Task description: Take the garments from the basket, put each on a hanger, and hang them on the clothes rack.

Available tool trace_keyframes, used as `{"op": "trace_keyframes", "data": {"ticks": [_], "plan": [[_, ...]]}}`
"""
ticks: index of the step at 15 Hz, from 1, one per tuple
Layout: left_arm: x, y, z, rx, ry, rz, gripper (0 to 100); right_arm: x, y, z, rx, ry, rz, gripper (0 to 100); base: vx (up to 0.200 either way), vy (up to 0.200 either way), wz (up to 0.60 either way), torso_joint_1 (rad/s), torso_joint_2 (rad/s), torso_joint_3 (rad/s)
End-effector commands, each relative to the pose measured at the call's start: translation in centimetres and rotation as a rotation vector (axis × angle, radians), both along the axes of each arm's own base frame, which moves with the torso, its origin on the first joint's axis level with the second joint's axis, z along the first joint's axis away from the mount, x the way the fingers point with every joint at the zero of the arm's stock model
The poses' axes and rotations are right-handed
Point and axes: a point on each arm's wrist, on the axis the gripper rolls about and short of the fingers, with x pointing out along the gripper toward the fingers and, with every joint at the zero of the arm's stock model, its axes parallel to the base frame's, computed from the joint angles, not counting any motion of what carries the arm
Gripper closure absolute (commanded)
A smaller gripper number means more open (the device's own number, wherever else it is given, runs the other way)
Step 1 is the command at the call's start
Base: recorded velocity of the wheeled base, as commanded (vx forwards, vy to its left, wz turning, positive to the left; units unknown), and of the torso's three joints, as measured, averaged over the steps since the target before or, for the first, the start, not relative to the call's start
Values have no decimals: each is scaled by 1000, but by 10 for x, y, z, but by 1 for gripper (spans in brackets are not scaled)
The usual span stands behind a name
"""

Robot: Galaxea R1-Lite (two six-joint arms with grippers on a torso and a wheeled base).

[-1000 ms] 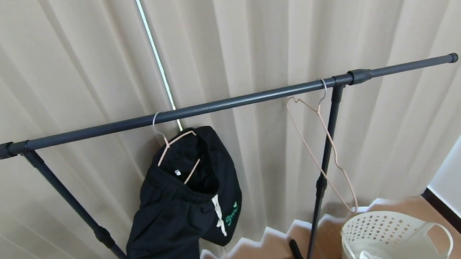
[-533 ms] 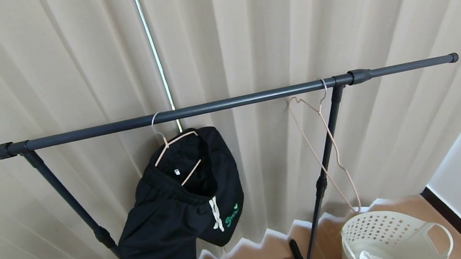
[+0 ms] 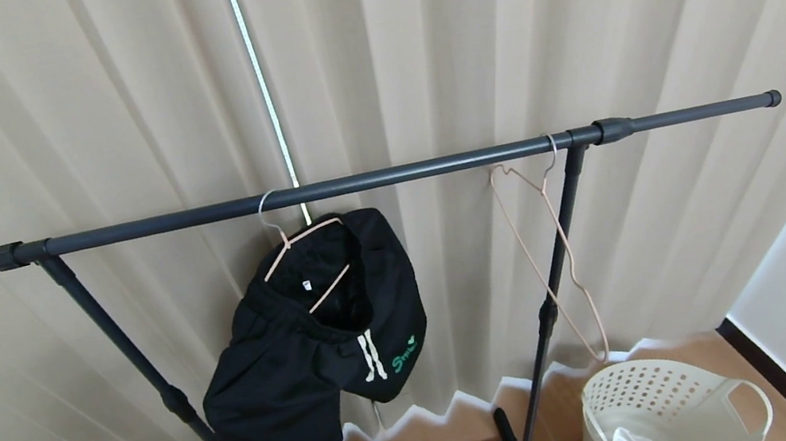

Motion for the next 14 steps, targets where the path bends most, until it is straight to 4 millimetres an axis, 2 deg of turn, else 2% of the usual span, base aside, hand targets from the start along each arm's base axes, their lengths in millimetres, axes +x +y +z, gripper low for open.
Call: {"op": "trace_keyframes", "data": {"ticks": [1, 10, 14], "plan": [[0, 0, 0, -4, -7, -2, 0, 0, 0, 0, 1, -3, 3, 0, 0, 0, 0, 0, 0, 0], [-1, 0, 1, -36, -7, -13, 0, 0, 1, -1, -6, 3, 23, 0, 0, 0, 0, 0, 0, 0], [-1, 0, 1, -36, -7, -13, 0, 0, 1, -1, -4, 0, 24, 0, 0, 0, 0, -93, 204, 99]]}}
